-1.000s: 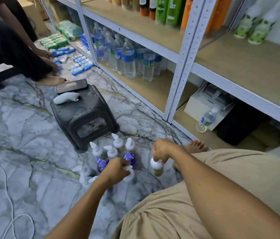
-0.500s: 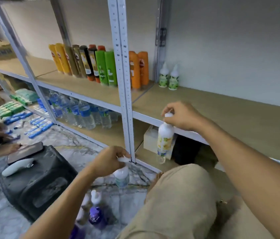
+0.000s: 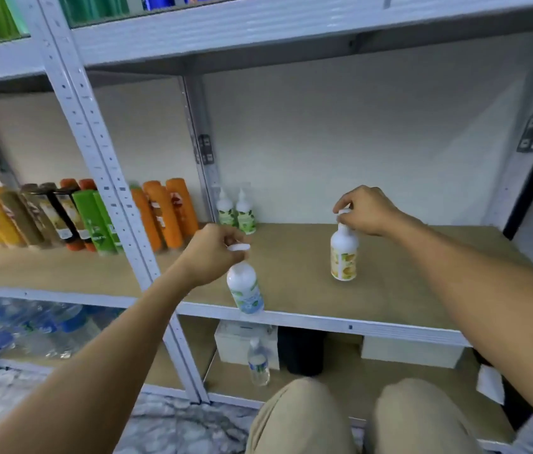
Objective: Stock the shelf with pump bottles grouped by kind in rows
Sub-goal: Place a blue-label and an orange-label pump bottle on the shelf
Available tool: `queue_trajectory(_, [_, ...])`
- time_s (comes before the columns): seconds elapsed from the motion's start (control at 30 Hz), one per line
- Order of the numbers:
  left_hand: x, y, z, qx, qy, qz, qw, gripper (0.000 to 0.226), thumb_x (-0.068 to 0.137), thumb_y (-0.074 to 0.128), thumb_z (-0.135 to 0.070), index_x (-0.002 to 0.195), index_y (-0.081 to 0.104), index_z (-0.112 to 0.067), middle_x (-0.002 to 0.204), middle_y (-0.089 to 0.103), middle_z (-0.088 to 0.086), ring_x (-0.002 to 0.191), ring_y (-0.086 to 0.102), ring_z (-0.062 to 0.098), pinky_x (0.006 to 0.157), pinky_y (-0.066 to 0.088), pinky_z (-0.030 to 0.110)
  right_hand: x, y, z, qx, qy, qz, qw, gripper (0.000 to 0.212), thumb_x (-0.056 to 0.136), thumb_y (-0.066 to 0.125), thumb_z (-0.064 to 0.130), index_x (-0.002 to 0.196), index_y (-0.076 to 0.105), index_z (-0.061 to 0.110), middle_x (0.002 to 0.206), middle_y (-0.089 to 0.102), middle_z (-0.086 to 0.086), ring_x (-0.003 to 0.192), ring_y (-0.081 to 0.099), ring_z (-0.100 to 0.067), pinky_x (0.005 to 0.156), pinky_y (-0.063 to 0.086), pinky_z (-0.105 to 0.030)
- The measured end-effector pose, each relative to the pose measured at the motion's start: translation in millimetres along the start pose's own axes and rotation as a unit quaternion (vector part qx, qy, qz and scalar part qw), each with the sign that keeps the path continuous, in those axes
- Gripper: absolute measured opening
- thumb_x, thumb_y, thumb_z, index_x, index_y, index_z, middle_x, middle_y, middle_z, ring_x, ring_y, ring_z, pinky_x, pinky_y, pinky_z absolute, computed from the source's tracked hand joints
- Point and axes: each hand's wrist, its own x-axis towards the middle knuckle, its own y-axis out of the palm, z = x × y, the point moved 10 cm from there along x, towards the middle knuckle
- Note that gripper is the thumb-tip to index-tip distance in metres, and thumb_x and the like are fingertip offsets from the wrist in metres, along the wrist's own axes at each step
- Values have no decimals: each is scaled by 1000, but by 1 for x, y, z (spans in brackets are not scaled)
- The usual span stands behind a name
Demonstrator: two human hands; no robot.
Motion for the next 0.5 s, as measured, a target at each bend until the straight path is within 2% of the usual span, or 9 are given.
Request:
queue_trajectory(0.1, [34, -4, -19, -12, 22, -9, 1000, 13, 86, 75, -19, 98, 73, -24, 84, 65, -20, 73, 60, -4, 71, 45, 19, 15, -16, -32, -15, 25, -18, 999, 17, 85, 69, 20, 100, 76, 24, 121, 68, 2, 106, 62, -18, 84, 47, -29])
queue_trajectory(0.23, [73, -1, -35, -20, 27, -4, 999, 13, 88, 73, -16, 98, 73, -24, 82, 67, -16, 71, 61, 1, 70, 48, 22, 23, -24, -62, -27, 48, -18, 998, 20, 87, 69, 20, 105, 77, 21, 126, 68, 1, 114, 61, -20, 95, 50, -33])
queue_trajectory(0.37, [104, 8, -40, -22, 24, 2, 999, 14, 87, 74, -18, 101, 73, -22, 88, 68, -1, 80, 67, 17, 73, 56, 31, 18, -12, -92, -4, 78, -20, 997, 22, 87, 68, 17, 107, 76, 20, 127, 67, -1, 114, 61, -21, 94, 50, -31])
queue_trajectory(0.5, [131, 22, -39, 4, 30, 5, 1000, 15, 86, 75, -22, 99, 73, -28, 93, 69, 1, 84, 67, 17, 72, 52, 26, 7, -9, -118, 50, 97, -71, 991, 31, 88, 63, 14, 117, 72, 23, 122, 66, 0, 107, 60, -18, 84, 45, -25])
